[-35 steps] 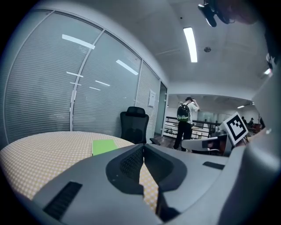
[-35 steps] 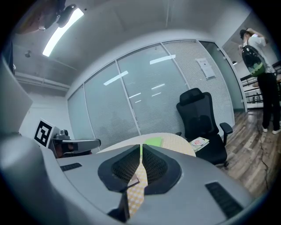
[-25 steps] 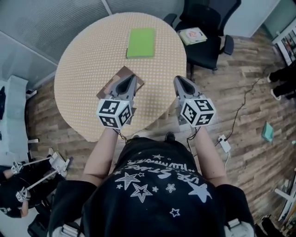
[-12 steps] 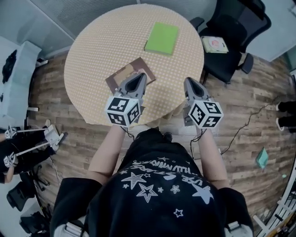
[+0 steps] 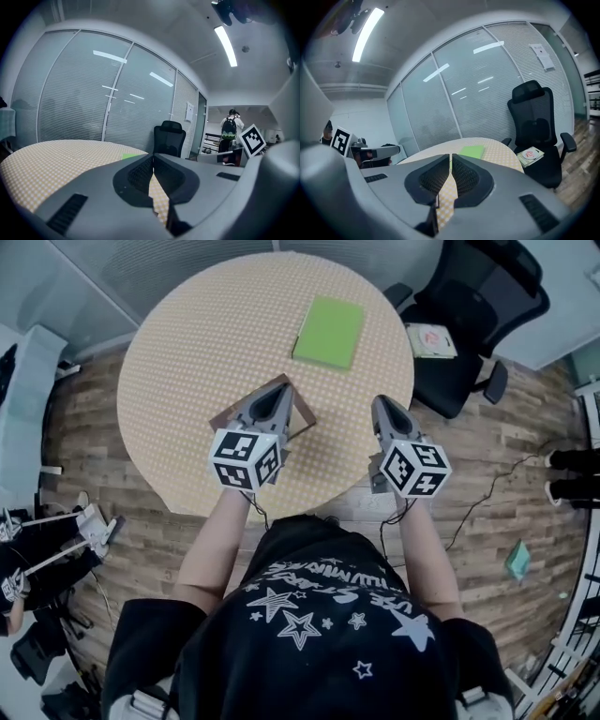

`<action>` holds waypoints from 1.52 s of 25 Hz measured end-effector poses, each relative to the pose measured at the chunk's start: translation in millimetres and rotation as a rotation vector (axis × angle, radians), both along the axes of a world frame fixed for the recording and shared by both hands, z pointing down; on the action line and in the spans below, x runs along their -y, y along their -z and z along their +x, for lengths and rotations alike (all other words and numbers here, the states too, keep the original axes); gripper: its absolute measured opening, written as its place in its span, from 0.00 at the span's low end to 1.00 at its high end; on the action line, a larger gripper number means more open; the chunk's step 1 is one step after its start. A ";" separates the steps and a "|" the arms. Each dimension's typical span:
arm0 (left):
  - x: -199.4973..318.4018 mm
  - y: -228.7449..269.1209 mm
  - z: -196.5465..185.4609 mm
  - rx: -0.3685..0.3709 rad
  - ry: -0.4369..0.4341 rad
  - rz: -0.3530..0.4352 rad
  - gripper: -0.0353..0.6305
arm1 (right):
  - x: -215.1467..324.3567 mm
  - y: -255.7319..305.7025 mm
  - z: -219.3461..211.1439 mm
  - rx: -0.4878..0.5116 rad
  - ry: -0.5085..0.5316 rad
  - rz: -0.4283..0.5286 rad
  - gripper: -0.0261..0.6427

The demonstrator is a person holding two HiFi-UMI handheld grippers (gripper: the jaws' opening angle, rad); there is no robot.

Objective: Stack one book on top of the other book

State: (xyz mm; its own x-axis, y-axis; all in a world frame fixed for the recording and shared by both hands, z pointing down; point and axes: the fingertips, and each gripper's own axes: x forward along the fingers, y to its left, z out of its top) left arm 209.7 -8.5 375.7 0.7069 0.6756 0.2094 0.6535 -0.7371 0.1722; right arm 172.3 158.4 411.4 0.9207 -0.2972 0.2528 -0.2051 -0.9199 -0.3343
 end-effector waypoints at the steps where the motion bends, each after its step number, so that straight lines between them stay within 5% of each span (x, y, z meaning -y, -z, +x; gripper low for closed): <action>1: 0.4 -0.6 5.1 -0.001 -0.008 0.000 0.07 | -1.8 -0.2 4.2 0.002 -0.014 -0.005 0.09; 11: 2.3 -20.2 42.2 0.036 -0.019 0.020 0.07 | -31.5 -14.2 49.2 0.059 -0.062 -0.041 0.09; 30: -46.1 -53.8 136.0 0.104 0.227 0.093 0.07 | -61.6 -71.6 181.1 0.194 0.189 0.052 0.09; 38: -45.1 -91.4 200.2 0.145 0.259 0.206 0.07 | -64.0 -113.6 226.1 0.282 0.221 0.095 0.09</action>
State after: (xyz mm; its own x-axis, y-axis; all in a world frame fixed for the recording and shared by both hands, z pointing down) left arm 409.8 36.5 467.1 0.8021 0.4112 0.4331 0.4203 -0.9039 0.0797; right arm 398.4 222.4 525.0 0.7296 -0.5155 0.4494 -0.2831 -0.8259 -0.4877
